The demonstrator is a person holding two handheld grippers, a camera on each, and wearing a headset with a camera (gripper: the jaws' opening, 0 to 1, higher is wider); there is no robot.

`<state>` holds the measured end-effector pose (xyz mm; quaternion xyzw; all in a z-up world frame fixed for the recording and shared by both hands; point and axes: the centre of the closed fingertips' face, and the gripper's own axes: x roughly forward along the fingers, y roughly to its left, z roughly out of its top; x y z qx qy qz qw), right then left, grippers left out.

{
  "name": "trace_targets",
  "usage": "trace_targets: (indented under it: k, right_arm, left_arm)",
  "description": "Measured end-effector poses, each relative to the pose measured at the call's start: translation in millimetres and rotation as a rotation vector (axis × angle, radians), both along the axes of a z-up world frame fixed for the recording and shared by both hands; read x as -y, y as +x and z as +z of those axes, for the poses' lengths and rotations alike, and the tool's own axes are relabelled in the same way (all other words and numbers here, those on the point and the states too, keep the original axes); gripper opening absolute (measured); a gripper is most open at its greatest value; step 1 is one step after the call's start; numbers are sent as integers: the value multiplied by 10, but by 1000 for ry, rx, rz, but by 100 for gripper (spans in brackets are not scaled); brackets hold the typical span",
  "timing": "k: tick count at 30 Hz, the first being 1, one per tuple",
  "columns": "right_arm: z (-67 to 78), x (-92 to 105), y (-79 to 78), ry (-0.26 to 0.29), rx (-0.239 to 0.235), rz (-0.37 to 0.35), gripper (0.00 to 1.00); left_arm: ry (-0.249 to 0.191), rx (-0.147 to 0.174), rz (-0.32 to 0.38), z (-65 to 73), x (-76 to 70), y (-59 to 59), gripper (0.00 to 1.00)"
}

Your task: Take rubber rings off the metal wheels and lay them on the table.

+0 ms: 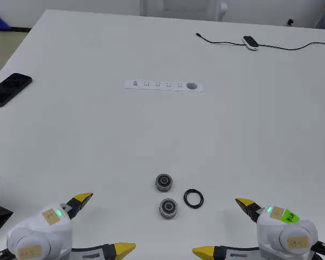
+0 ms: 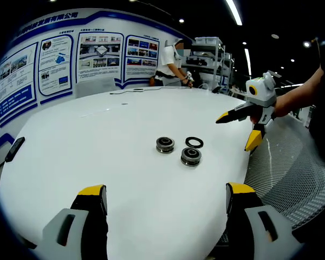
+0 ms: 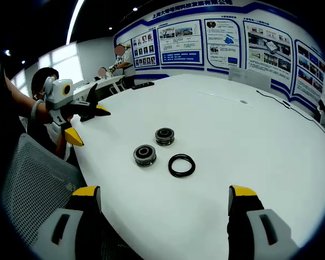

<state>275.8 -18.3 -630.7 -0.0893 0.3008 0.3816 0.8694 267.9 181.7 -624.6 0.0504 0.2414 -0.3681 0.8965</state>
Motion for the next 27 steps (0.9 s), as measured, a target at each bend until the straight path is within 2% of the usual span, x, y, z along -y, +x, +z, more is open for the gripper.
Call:
trace_targets:
  k: [11,13,19,21,27]
  right_arm:
    - [3,-5,13,5,-7,-7,99]
    - [-20,-12,-6,6,-23,-7,99]
    - [-36,-22,-14,9,-24,-7,98]
    - [-61,-13,-22,2,-38,-8,98]
    - [-44,-17,-9,11,-26,-10,98]
  left_arm:
    - [3,-10,-3,-26,-28,-4,92]
    - [4,-16,-5,-37,-26,-15,91]
    - [12,-18,-8,-39,-9,-38,91]
    - [16,-23,-8,-49,-7,-43,90]
    - [13,-23,-7,-42,-8,-29,90]
